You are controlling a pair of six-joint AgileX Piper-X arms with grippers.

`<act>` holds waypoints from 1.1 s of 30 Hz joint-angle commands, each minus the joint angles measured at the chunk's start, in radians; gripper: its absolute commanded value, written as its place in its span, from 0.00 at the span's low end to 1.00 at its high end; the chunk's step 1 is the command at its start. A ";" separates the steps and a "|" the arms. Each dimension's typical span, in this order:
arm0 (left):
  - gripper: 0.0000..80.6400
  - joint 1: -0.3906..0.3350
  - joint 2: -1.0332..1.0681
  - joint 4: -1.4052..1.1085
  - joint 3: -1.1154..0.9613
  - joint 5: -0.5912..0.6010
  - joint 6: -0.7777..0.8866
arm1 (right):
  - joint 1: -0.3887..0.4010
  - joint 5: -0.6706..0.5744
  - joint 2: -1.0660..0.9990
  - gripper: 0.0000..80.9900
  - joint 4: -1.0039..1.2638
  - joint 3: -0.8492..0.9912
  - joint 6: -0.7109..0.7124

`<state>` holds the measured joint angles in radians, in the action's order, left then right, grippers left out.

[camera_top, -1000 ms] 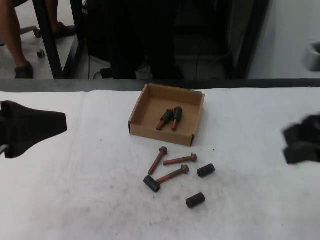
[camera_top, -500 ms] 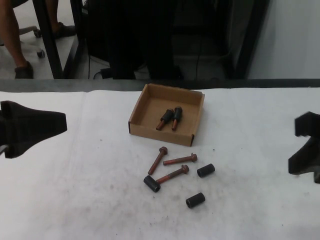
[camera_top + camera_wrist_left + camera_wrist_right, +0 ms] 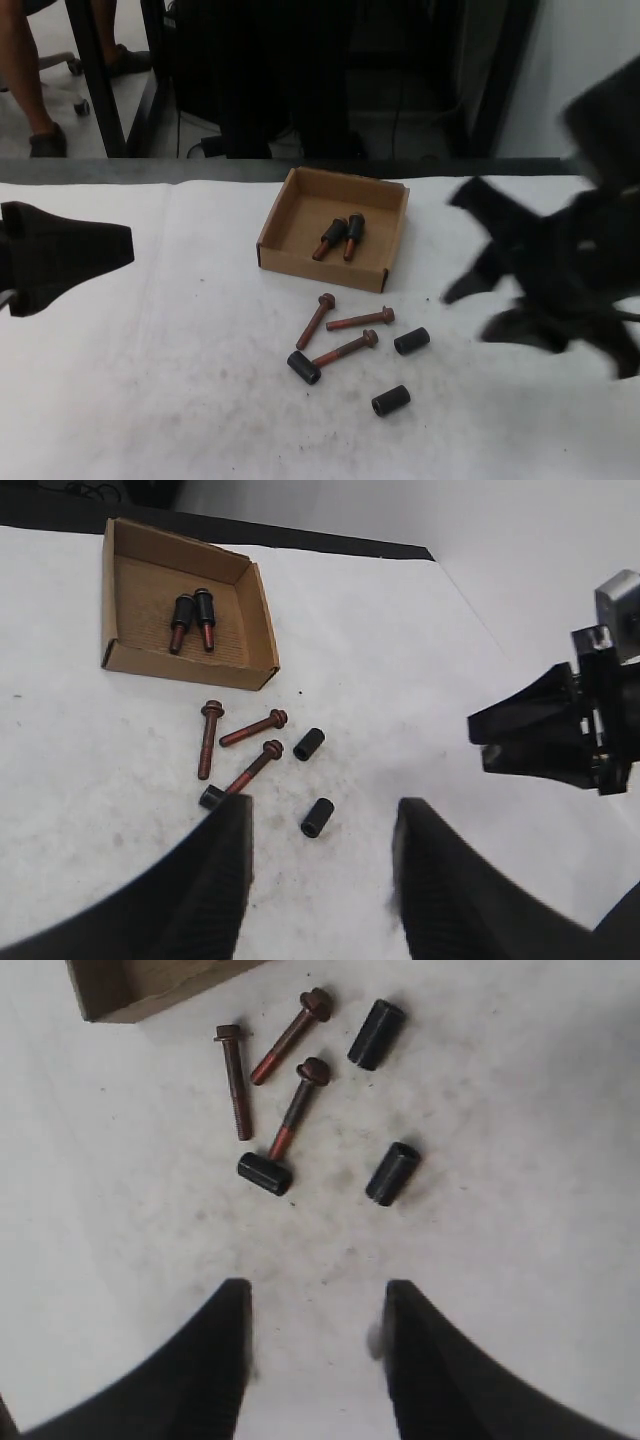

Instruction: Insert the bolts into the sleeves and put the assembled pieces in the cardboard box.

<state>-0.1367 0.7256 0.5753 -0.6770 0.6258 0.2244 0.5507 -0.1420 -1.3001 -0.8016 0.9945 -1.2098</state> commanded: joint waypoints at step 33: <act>0.53 -0.002 -0.009 -0.012 0.001 0.005 0.022 | 0.108 0.068 -0.435 0.41 0.229 0.002 -0.425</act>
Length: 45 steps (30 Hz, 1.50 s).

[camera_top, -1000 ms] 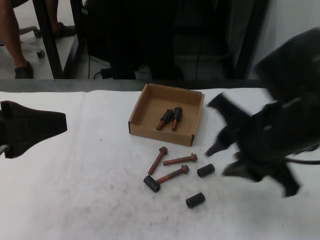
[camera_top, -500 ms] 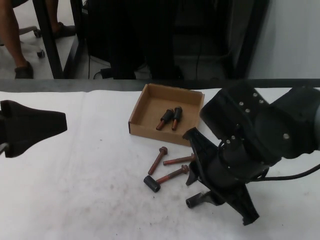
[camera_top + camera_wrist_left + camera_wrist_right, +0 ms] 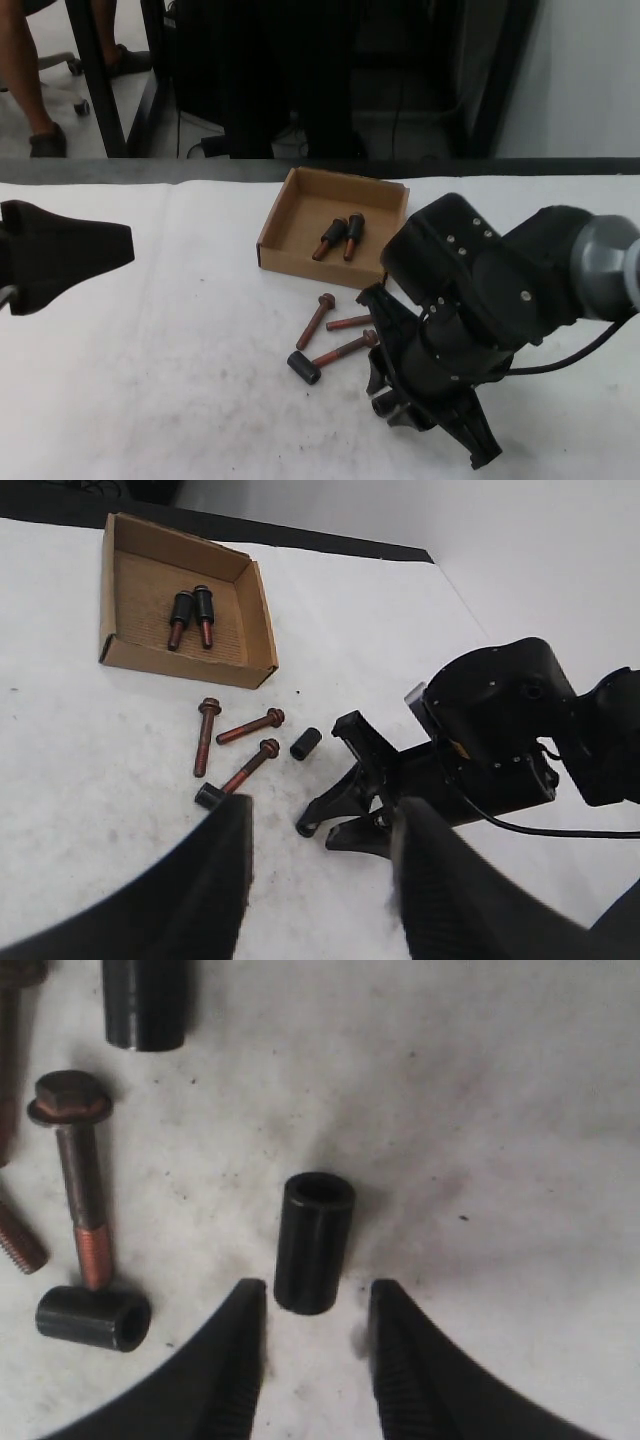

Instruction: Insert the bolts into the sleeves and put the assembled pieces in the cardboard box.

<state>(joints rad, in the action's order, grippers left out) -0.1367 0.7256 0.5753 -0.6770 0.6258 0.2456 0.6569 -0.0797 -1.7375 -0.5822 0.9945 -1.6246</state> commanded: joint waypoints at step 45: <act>0.53 -0.002 -0.009 -0.012 0.001 0.005 -0.011 | -0.051 -0.011 -0.054 0.20 -0.027 0.005 -0.044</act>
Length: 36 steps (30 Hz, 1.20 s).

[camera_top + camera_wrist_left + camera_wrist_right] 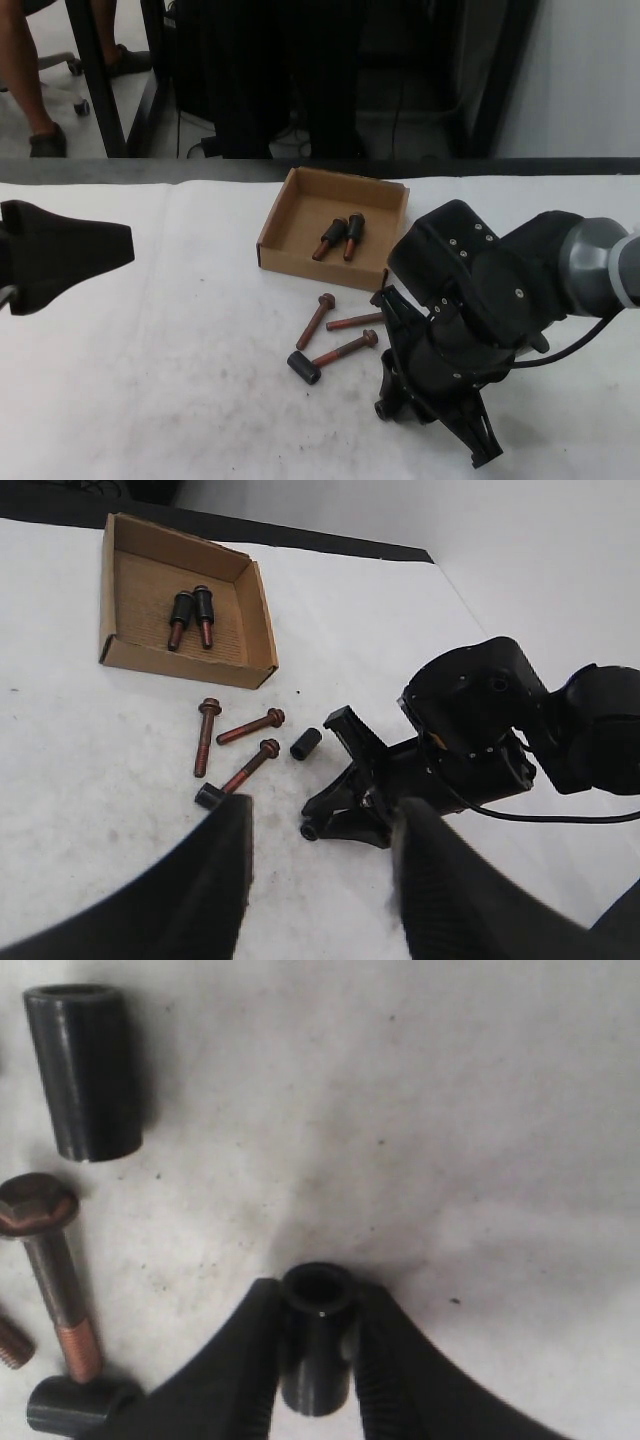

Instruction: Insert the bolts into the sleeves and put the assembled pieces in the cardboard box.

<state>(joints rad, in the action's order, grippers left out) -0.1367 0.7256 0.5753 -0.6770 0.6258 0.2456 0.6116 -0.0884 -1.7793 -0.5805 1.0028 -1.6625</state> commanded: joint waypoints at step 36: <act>0.53 -0.275 0.735 -0.146 -0.243 -0.244 -0.058 | -0.026 -0.036 0.607 0.00 -0.246 0.010 1.067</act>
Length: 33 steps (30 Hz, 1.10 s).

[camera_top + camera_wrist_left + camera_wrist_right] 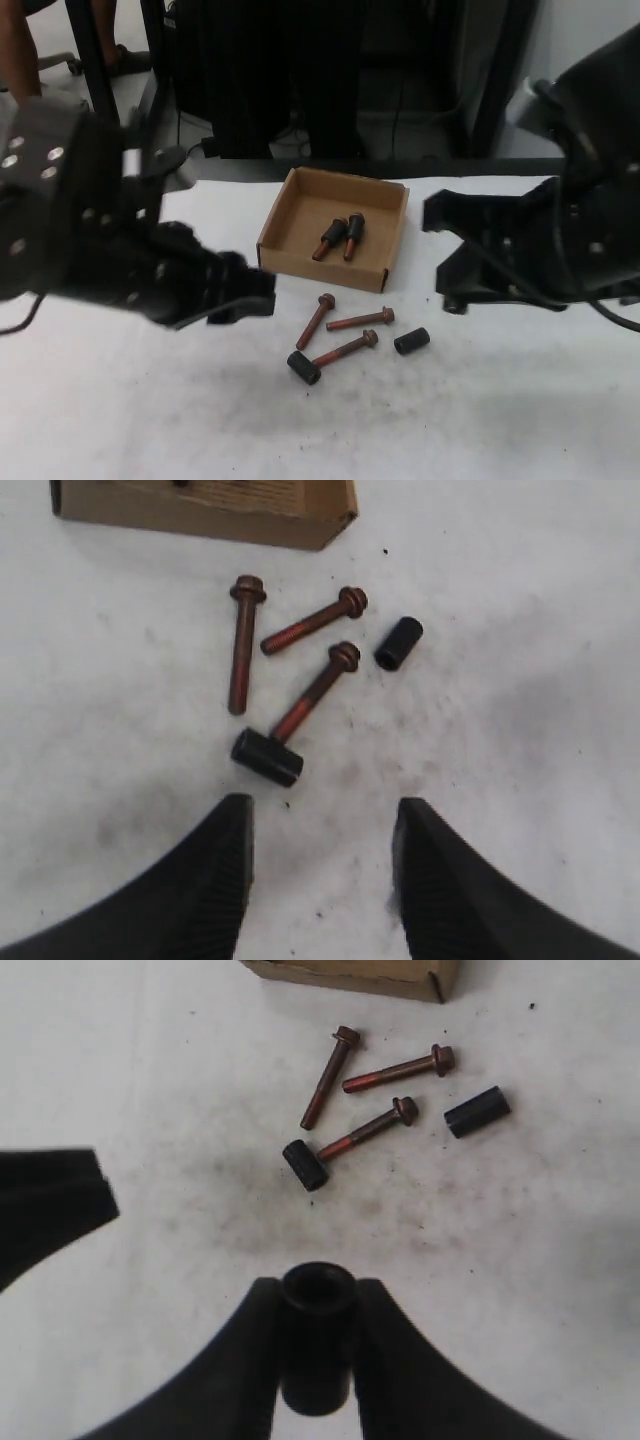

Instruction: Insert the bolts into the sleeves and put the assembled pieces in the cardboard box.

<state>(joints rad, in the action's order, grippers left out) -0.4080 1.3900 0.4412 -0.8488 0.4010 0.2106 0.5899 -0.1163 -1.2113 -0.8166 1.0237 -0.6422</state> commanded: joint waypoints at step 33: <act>0.53 -0.126 0.622 0.102 -0.511 -0.274 -0.276 | -0.096 -0.092 0.234 0.00 -0.009 -0.096 0.141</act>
<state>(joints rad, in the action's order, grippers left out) -0.5303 2.0162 0.5422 -1.3456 0.1630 0.0000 0.4992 -0.2032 -0.9891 -0.8316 0.9248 -0.5173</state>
